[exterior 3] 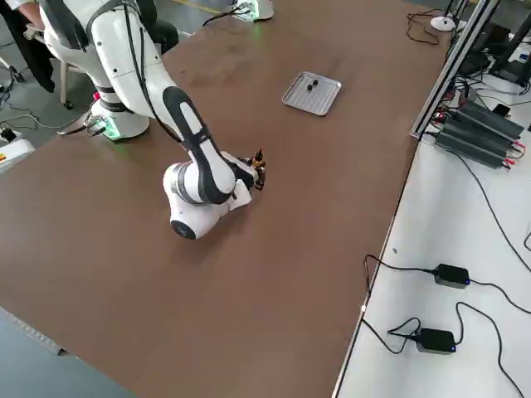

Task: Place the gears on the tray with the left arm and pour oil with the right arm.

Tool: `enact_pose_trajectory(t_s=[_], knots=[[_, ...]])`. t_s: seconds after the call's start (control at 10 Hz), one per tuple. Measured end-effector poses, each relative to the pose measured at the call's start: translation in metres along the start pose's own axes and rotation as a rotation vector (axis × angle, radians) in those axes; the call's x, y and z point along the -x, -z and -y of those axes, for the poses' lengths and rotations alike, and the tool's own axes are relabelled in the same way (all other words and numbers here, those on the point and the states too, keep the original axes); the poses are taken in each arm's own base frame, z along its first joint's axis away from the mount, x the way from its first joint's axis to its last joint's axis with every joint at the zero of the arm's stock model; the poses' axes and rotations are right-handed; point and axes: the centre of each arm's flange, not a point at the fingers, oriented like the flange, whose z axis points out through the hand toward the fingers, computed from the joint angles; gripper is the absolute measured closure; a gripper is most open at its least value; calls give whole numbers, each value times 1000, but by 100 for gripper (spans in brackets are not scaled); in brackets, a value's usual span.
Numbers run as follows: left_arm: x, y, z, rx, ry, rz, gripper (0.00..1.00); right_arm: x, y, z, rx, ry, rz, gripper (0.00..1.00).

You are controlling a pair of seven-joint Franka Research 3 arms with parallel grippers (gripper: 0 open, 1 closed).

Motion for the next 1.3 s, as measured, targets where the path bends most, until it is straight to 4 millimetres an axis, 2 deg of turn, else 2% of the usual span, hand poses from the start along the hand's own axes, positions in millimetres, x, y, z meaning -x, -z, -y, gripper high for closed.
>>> enact_pose_trajectory(t_s=[0.5,1.0,1.2,1.3], knots=[[0,0,0,0,0,0,1,30,-17,2,-34,60,-58,66],[0,0,-1,0,-2,0,1,38,-19,0,-37,58,-65,63],[0,0,-1,0,-2,0,1,37,-19,-3,-37,63,-67,58],[0,0,-2,0,-3,0,1,37,-18,-4,-37,66,-66,53]])
